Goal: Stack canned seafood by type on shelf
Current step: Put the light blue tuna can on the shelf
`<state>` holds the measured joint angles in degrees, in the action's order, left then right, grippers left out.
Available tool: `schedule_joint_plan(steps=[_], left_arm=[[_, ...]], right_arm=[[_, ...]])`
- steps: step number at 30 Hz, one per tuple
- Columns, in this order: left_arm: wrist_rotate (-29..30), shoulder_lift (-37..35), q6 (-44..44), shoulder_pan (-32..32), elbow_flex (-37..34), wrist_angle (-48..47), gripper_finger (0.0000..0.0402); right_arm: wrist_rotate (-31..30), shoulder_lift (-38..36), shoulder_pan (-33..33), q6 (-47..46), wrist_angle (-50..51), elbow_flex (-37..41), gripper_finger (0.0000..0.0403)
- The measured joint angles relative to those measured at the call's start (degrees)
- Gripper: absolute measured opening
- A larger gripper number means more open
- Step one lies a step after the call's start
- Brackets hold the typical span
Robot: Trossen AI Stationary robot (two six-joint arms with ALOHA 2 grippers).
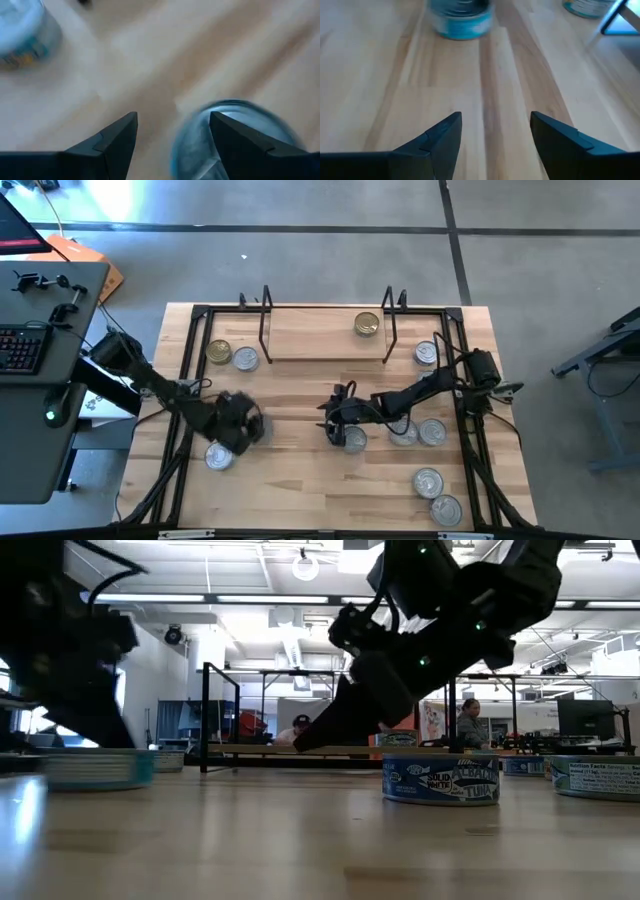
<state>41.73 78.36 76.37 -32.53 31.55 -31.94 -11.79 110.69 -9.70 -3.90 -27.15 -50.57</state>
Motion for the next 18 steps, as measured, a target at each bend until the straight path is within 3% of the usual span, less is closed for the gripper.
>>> schedule_joint_plan(steps=[4,9,14,18], left_arm=[[3.5,-2.7,-9.3,0.5,3.4,1.1,0.024],[-1.4,-4.5,-25.4,-1.6,6.3,1.4,0.024],[-7.7,-3.3,-36.5,-1.5,3.3,1.7,0.024],[-6.1,-0.7,-39.9,0.4,1.0,2.1,0.024]], right_arm=[[0.3,-0.2,0.8,-1.8,1.4,0.0,0.0229],[1.6,-0.3,-0.1,-1.9,1.6,0.0,0.0229],[1.8,-1.4,-1.7,-0.2,1.5,0.0,0.0229],[1.3,-2.1,-3.2,1.9,0.4,0.0,0.0229]])
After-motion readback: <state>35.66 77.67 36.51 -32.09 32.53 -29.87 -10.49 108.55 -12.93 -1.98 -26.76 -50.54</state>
